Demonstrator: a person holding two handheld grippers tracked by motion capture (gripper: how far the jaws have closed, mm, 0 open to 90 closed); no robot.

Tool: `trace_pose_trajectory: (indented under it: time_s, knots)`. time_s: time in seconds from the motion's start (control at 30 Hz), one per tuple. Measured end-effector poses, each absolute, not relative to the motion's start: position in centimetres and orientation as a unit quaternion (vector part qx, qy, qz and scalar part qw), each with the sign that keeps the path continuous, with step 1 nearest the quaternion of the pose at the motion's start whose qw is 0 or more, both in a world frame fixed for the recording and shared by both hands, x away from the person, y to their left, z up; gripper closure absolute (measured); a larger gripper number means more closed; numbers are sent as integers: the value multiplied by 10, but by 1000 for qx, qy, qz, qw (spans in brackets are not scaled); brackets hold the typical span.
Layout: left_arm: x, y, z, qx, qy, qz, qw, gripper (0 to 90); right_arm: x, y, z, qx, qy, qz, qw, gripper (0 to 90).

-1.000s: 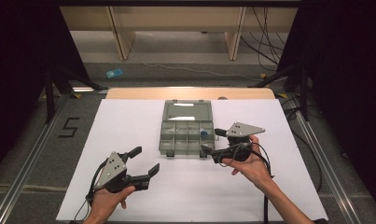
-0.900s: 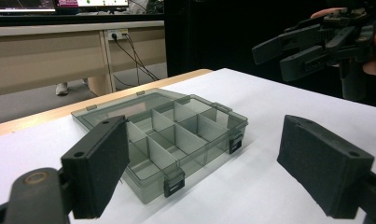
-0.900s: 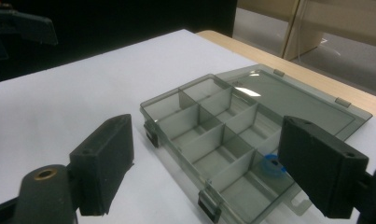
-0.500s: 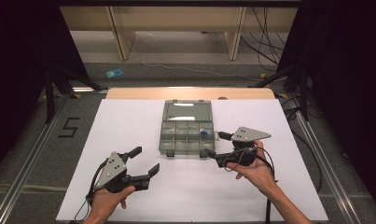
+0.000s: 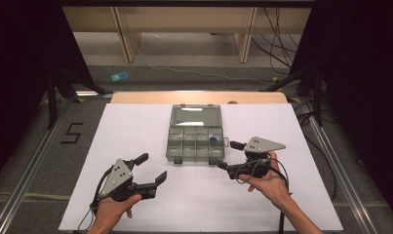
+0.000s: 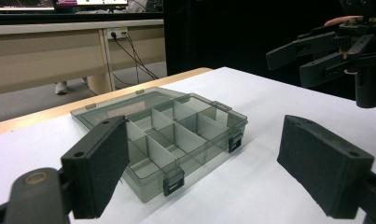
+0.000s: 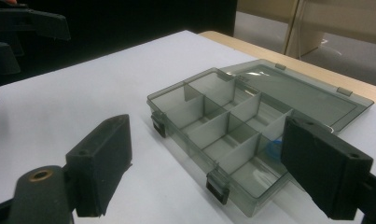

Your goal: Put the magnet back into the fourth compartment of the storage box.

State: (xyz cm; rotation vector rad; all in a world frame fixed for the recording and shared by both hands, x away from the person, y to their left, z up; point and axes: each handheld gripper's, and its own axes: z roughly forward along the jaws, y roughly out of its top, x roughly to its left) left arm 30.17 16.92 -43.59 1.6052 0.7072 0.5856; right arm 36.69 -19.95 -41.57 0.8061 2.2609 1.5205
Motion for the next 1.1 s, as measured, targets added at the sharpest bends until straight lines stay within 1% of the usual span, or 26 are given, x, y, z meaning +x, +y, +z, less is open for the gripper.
trace_pose_trajectory:
  time_s: [0.07,0.13,0.2,0.27,0.3,0.47,0.53,0.57,0.67,0.7,0.77,0.8,0.9,0.93,1.0,1.1]
  knots:
    - [302,169,-436,693,306,253,602,160,366,-201,-416,279,788,527,154,179]
    - [302,169,-436,693,306,253,602,160,364,-201,-416,282,789,526,145,179]
    - [302,169,-436,692,306,253,603,160,364,-203,-417,277,786,530,155,179]
    - [302,169,-436,693,306,254,602,160,362,-203,-418,281,784,533,147,179]
    - [302,169,-436,693,306,254,602,160,361,-204,-418,279,787,528,157,179]
    - [302,169,-436,693,305,254,602,160,358,-204,-420,280,784,535,146,179]
    - [302,169,-436,693,306,254,601,160,357,-205,-421,279,782,536,155,179]
    - [302,169,-436,693,306,254,602,160,355,-205,-421,282,787,528,149,178]
    - [302,169,-436,693,305,254,601,160,354,-206,-422,283,781,536,148,175]
    - [302,169,-436,692,305,252,604,160,354,-207,-422,282,783,532,155,174]
    - [302,168,-437,690,306,249,607,160,352,-208,-422,287,781,535,149,173]
    - [302,168,-437,691,306,250,606,160,352,-209,-422,281,780,536,160,172]
    - [302,169,-436,694,305,253,601,160,349,-211,-423,289,780,533,154,172]
    - [302,169,-436,694,305,253,601,160,350,-212,-423,285,779,534,162,172]
    - [302,169,-436,694,305,253,601,160,348,-213,-423,289,781,532,151,172]
    - [302,169,-437,694,306,253,601,160,346,-214,-424,291,780,532,155,172]
